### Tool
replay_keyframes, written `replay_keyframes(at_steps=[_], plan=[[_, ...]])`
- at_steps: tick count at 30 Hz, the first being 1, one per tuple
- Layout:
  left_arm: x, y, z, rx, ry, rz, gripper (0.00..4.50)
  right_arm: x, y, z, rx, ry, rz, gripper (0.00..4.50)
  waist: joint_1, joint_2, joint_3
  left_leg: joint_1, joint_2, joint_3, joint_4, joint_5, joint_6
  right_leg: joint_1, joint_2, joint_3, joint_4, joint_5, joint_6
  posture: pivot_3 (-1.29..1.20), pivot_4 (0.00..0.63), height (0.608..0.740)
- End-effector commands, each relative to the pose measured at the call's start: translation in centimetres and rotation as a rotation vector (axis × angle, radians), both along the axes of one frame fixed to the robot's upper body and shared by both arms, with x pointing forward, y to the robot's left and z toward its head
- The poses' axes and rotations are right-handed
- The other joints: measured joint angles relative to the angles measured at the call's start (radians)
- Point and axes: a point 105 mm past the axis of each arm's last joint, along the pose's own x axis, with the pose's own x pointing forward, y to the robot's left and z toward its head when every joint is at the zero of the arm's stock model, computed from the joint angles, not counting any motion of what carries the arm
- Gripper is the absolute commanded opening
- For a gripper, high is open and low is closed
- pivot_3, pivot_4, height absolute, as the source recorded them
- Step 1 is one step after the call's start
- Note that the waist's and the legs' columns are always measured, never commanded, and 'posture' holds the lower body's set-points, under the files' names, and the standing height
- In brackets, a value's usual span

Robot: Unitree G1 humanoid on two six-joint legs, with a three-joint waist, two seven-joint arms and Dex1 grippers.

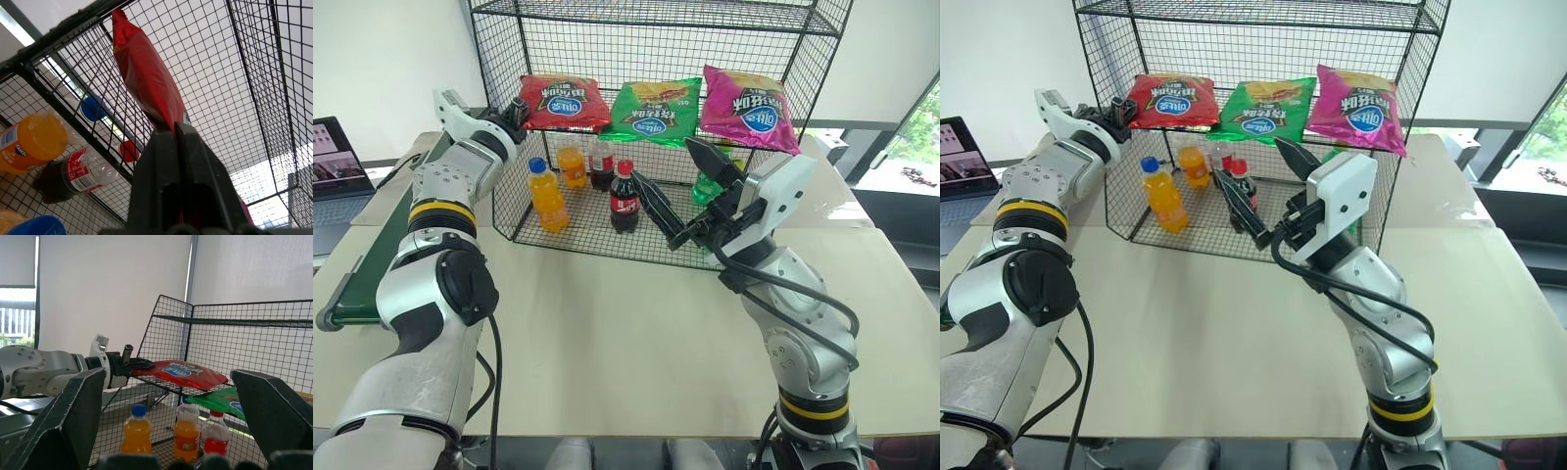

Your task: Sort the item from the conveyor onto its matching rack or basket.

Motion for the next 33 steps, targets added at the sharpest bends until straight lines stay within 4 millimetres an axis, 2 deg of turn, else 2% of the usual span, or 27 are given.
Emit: replay_keyframes(at_steps=[1,7,14,22,25,27,28,29,30,31,33], plan=[[-0.5,0.4,2.4,0.002,-0.072,-0.007,1.22,-1.0,0.0,0.9,0.015,-0.049,0.002,4.50,0.001,0.000,0.000,0.000,0.000,0.000,0.000,0.000,0.000,0.000,0.000,0.000,0.000,0.000,0.000,0.00,0.150,0.738],[-1.5,0.7,2.0,-0.023,-0.070,-0.046,1.22,-1.0,0.1,0.9,0.011,-0.047,0.011,4.50,-0.002,0.000,0.000,0.000,0.000,0.000,0.000,0.000,0.000,0.000,0.000,0.000,0.001,0.000,0.000,0.00,0.150,0.738],[-4.1,-0.8,0.5,-0.031,-0.062,-0.085,1.22,-1.4,0.9,1.0,-0.053,-0.077,0.062,4.50,0.004,0.000,0.000,0.000,0.000,0.000,0.001,0.001,-0.001,0.000,0.000,0.000,0.002,0.005,-0.007,0.00,0.150,0.738],[-4.8,-1.2,0.5,-0.035,-0.073,-0.064,1.22,-1.3,0.9,1.1,-0.048,-0.074,0.069,4.50,0.004,0.000,0.000,0.001,0.000,-0.001,0.001,0.001,-0.002,0.001,0.000,0.000,0.001,0.005,-0.007,0.00,0.150,0.738],[-4.8,-1.2,0.6,-0.036,-0.088,-0.064,1.97,-1.2,0.9,1.1,-0.044,-0.072,0.064,4.50,0.005,0.000,0.000,0.001,0.000,-0.001,0.001,0.001,-0.002,0.001,0.000,0.000,0.001,0.005,-0.007,0.00,0.150,0.738],[-4.8,-1.2,0.5,-0.033,-0.083,-0.067,2.71,-1.2,0.9,1.1,-0.042,-0.072,0.060,4.50,0.005,0.000,0.000,0.001,0.000,-0.001,0.001,0.001,-0.002,0.001,0.000,0.000,0.001,0.005,-0.007,0.00,0.150,0.738],[-4.8,-1.2,0.5,-0.033,-0.080,-0.070,3.28,-1.2,0.9,1.1,-0.041,-0.071,0.058,4.50,0.005,0.000,0.000,0.001,0.000,-0.001,0.001,0.001,-0.002,0.001,0.000,0.000,0.001,0.005,-0.007,0.00,0.150,0.738],[-4.8,-1.2,0.4,-0.034,-0.080,-0.071,3.57,-1.2,0.9,1.1,-0.041,-0.071,0.057,4.50,0.005,0.000,0.000,0.001,0.000,-0.001,0.001,0.001,-0.002,0.001,0.000,0.000,0.001,0.005,-0.007,0.00,0.150,0.738],[-4.8,-1.4,0.4,-0.033,-0.078,-0.079,4.11,-1.2,0.8,1.1,-0.039,-0.070,0.054,4.50,0.004,0.000,0.000,0.001,0.000,-0.001,0.001,0.001,-0.002,0.001,0.000,0.000,0.001,0.005,-0.007,0.00,0.150,0.738],[-4.8,-1.4,0.3,-0.032,-0.077,-0.085,4.47,-1.2,0.8,1.1,-0.038,-0.070,0.052,4.50,0.004,0.000,0.000,0.001,0.000,-0.001,0.001,0.001,-0.002,0.001,0.000,0.000,0.001,0.005,-0.007,0.00,0.150,0.738],[-4.6,-1.7,0.1,-0.025,-0.060,-0.087,4.49,-1.2,0.8,1.0,-0.037,-0.069,0.050,4.50,0.005,0.000,0.000,0.001,0.000,-0.001,0.001,0.001,-0.002,0.001,0.000,0.000,0.001,0.005,-0.007,0.00,0.150,0.738]])
